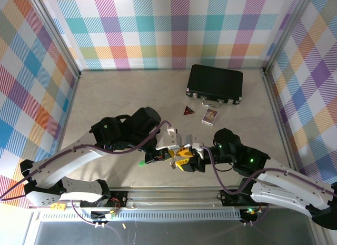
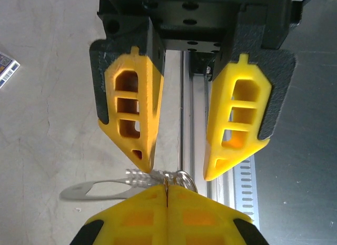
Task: Put the keys on the keyring
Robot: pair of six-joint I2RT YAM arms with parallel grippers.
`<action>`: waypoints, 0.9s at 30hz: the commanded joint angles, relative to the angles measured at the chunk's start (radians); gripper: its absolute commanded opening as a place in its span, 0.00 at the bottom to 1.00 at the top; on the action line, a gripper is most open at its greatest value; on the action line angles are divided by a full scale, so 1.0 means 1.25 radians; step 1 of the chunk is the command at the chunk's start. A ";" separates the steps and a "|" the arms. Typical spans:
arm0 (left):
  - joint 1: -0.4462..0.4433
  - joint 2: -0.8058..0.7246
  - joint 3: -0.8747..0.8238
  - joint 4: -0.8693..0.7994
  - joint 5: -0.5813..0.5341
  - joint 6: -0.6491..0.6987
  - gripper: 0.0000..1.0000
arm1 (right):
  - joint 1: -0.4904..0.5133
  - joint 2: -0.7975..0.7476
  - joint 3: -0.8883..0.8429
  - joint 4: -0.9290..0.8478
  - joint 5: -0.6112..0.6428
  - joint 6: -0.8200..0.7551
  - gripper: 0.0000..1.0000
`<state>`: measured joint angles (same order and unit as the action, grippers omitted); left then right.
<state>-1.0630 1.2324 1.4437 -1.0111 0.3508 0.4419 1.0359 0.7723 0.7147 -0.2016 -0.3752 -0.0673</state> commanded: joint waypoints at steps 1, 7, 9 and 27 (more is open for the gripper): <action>-0.008 -0.021 -0.007 0.015 0.024 0.006 0.00 | 0.005 -0.009 0.013 0.054 -0.017 0.004 0.39; -0.009 -0.019 -0.006 0.016 0.031 0.007 0.00 | 0.005 0.009 0.003 0.089 -0.027 0.019 0.34; -0.009 -0.020 -0.006 0.018 0.033 0.006 0.00 | 0.005 0.012 -0.001 0.104 -0.031 0.026 0.31; -0.010 -0.062 -0.072 0.141 0.079 -0.035 0.00 | 0.004 0.003 -0.015 0.128 -0.016 0.026 0.00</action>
<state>-1.0645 1.1820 1.3815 -0.9565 0.3843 0.4252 1.0359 0.7944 0.7078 -0.1047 -0.4015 -0.0345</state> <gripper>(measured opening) 0.063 0.056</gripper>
